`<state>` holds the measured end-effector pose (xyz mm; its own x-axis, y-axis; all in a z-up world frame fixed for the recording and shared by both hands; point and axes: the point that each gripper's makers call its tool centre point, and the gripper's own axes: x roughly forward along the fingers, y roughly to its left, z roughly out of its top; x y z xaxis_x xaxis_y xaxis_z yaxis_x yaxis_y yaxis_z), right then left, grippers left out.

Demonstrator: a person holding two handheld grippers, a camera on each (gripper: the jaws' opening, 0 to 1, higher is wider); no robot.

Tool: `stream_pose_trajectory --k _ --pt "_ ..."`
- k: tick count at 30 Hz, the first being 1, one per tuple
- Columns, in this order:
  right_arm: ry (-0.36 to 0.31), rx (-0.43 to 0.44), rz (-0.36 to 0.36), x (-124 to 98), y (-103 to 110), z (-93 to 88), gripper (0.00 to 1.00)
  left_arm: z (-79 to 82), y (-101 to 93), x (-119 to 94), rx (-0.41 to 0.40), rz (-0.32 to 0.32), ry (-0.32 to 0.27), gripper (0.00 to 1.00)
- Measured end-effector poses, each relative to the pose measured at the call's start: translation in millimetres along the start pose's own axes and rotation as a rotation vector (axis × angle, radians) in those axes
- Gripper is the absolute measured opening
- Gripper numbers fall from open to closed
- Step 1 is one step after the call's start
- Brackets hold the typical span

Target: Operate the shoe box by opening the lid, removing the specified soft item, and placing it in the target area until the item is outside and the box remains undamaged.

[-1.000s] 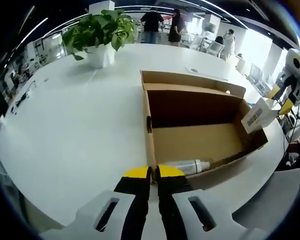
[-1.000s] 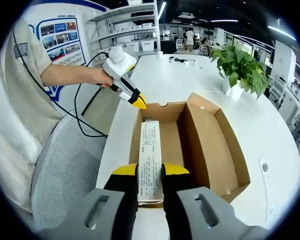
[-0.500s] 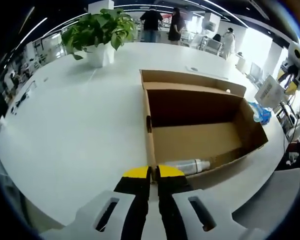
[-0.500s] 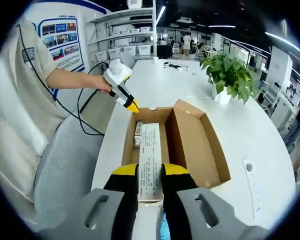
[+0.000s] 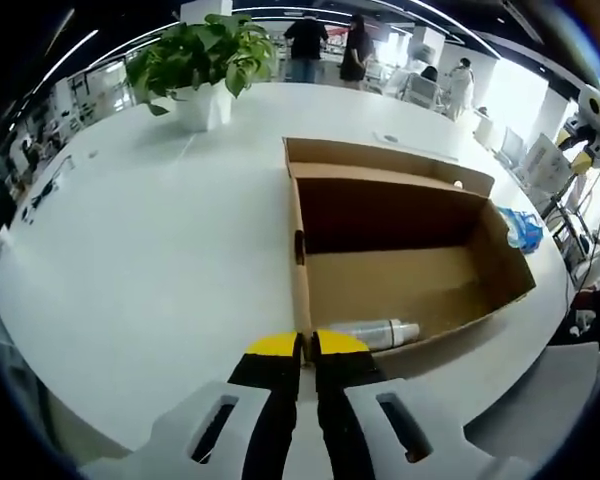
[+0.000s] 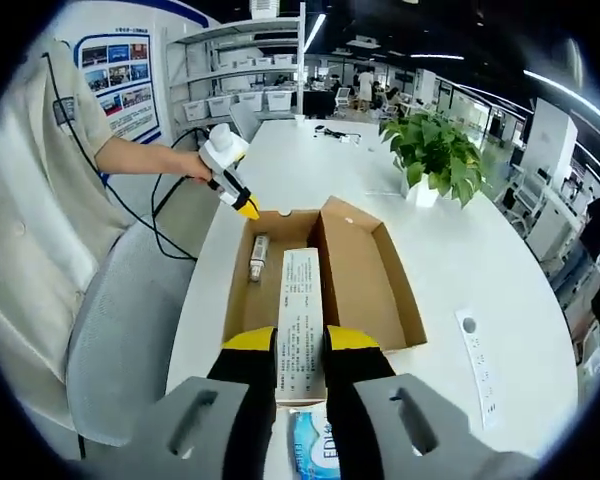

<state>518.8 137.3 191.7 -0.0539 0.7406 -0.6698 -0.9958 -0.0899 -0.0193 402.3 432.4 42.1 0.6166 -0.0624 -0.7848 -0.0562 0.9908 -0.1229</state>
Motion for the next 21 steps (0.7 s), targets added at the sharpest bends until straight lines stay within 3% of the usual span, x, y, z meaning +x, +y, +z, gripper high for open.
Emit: stream_pose_trajectory --k 21 --pt "0.069 -0.013 -0.083 -43 -32 -41.5 0.15 -0.6 -0.3 0 -0.004 0.005 0.012 0.02"
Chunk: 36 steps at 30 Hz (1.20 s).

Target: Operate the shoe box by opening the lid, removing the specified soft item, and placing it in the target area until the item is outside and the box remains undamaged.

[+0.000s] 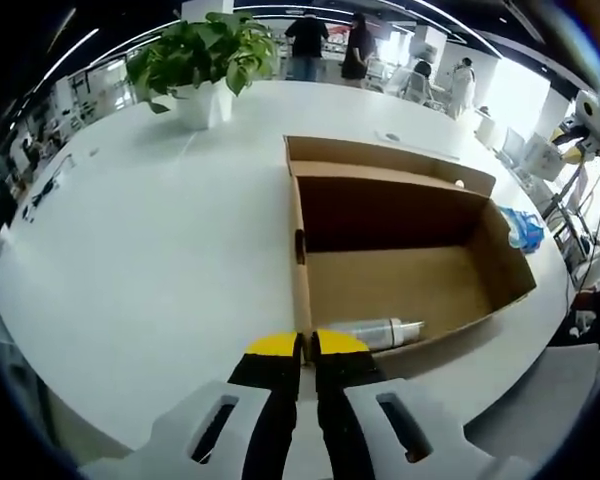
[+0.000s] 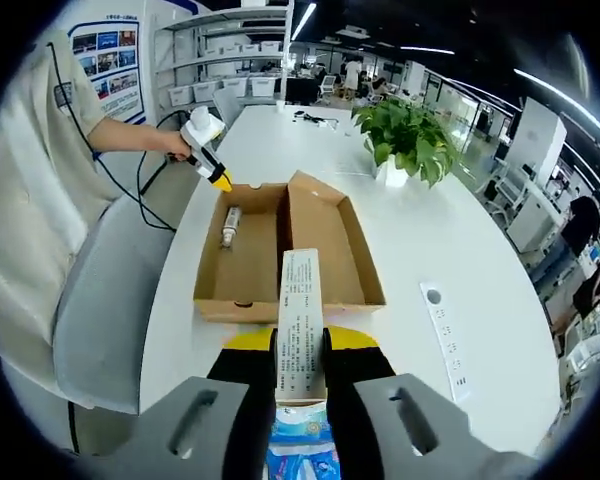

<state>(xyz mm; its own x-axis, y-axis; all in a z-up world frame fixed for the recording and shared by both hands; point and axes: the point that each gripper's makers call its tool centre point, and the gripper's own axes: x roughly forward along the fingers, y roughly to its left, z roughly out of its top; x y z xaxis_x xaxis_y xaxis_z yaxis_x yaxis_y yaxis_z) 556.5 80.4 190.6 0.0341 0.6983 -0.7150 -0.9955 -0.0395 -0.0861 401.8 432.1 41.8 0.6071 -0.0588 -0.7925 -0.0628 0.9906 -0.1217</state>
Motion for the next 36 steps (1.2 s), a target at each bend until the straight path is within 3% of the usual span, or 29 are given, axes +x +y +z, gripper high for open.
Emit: stream_pose_trajectory --k 18,36 --pt "0.075 0.023 -0.075 -15 -38 -53.8 0.15 -0.1 0.1 1 -0.005 0.015 0.029 0.01" --pt "0.18 0.042 -0.086 6 -60 -115.7 0.15 -0.7 1.7 2 -0.029 0.021 0.03 0.01"
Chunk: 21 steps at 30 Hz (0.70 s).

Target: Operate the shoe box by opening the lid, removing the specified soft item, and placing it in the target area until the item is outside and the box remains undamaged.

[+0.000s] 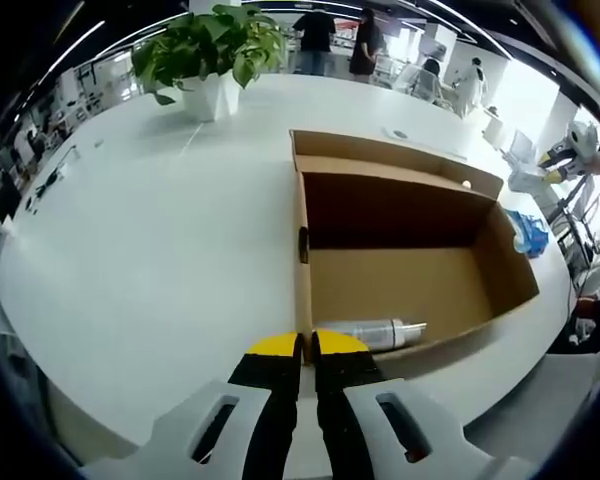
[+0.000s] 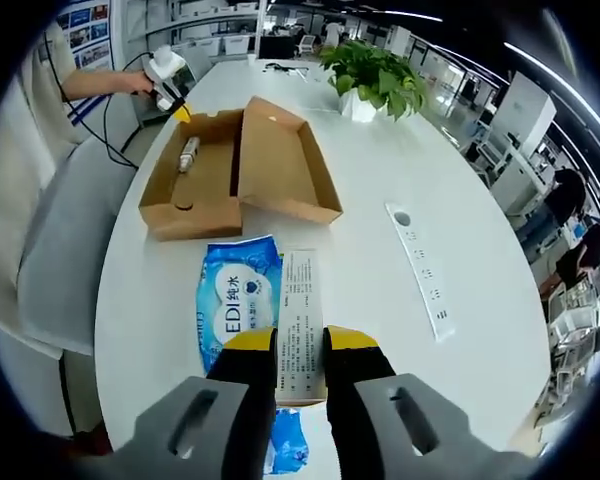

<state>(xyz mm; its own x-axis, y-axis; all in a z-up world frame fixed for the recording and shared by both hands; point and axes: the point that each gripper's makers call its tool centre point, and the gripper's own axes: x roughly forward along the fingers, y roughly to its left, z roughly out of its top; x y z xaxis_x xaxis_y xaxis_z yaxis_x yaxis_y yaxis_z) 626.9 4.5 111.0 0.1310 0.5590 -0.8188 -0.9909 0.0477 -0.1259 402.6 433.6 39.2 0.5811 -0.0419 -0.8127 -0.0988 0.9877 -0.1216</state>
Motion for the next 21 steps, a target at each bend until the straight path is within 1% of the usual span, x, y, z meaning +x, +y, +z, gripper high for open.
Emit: stream_pose_trajectory --k 7,12,17,21 --pt "0.05 0.008 0.005 15 -7 -25.2 0.15 0.2 0.6 0 -0.011 0.002 0.002 0.01" --pt "0.077 0.016 0.009 23 -10 -39.7 0.15 0.2 0.5 0 -0.019 0.007 0.004 0.01" --pt "0.095 0.03 0.004 30 -15 -53.1 0.15 0.4 0.7 1 -0.01 0.009 0.016 0.02" --pt "0.102 0.048 0.005 34 -16 -62.7 0.15 0.3 0.8 1 -0.017 0.018 0.017 0.02"
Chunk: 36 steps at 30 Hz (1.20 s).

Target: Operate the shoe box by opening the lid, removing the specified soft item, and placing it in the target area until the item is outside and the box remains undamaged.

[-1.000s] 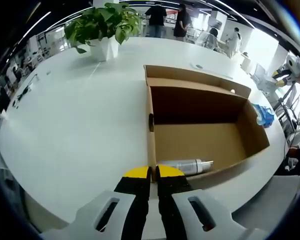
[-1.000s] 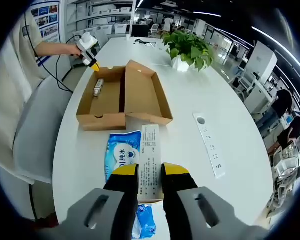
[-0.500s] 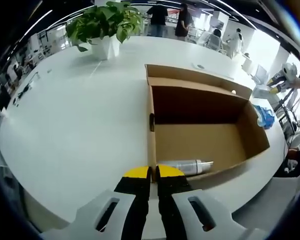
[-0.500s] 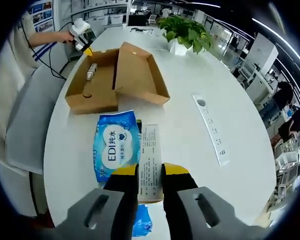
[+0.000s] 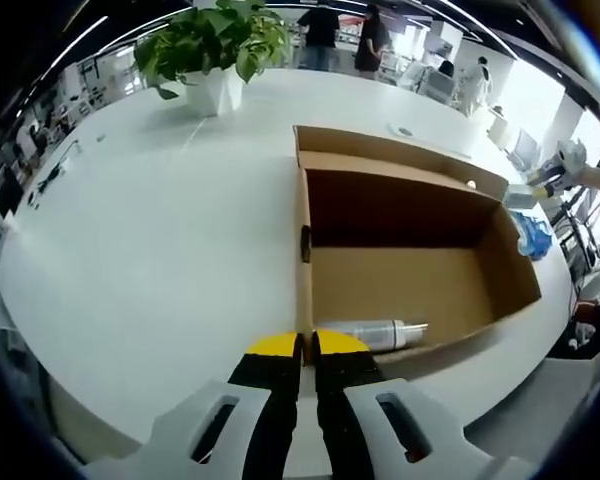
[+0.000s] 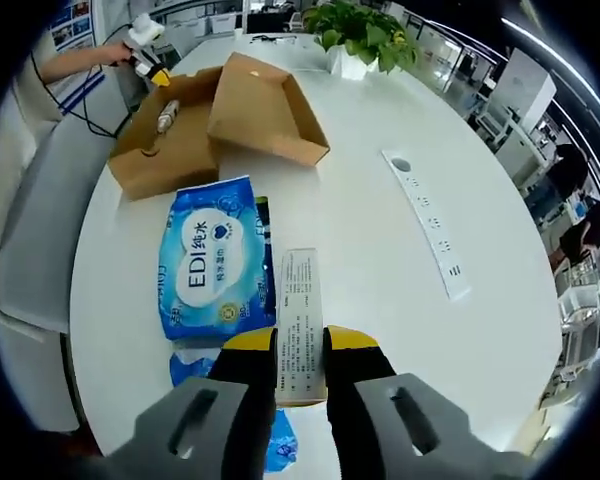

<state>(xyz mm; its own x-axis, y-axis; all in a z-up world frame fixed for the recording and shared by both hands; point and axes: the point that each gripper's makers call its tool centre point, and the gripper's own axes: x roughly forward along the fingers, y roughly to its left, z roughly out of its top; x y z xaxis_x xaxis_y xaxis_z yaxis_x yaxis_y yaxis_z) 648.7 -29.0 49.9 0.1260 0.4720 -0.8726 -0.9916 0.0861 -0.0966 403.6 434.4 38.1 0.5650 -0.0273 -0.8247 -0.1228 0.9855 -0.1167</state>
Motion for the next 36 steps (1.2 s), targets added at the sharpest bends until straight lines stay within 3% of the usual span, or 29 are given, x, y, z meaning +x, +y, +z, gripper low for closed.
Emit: stream_pose_trajectory --k 9,14,25,36 --pt "0.081 0.004 -0.017 4 -3 -32.8 0.15 -0.5 -0.6 0 -0.001 0.002 -0.001 0.02" --pt "0.093 0.01 -0.017 3 -3 -39.8 0.15 -0.7 -0.8 0 -0.001 0.0 0.002 0.02" --pt "0.232 -0.092 -0.025 1 -6 -80.6 0.15 -1.0 -1.1 -1 0.007 0.003 0.001 0.02" --pt "0.25 -0.159 -0.022 -2 -9 -84.7 0.15 -0.9 -1.3 -1 0.012 0.003 0.005 0.02"
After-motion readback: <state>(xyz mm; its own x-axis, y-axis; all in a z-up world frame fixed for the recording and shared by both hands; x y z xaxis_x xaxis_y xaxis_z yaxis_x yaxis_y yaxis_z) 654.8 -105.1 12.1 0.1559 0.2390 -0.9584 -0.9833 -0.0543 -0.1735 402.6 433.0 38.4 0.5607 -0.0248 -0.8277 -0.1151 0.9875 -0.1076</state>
